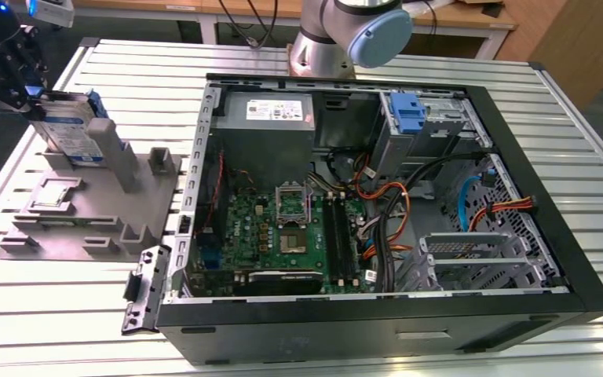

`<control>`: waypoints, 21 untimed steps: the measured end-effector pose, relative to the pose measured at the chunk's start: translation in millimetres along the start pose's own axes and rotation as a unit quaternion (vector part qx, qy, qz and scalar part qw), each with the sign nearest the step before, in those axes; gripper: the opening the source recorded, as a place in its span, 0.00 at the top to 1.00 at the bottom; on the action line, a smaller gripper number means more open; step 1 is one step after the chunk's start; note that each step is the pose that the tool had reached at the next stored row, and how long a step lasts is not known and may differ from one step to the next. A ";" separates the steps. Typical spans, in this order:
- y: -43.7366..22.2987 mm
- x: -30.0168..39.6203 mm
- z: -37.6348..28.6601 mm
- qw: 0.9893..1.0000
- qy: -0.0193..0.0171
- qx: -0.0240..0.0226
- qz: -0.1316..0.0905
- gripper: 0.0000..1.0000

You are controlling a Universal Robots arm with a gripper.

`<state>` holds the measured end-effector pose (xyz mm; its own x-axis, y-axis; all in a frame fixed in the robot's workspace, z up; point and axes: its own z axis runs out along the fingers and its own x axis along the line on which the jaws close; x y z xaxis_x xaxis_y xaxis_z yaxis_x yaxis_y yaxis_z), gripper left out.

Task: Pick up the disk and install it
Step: 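Pick up the disk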

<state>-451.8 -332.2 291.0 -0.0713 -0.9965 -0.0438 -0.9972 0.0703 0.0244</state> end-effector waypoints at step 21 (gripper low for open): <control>0.0 0.0 0.0 1.000 0.001 -0.001 -0.023 0.63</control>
<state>-451.8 -332.2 291.0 -0.0250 -0.9987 -0.0438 -0.9994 0.0240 0.0245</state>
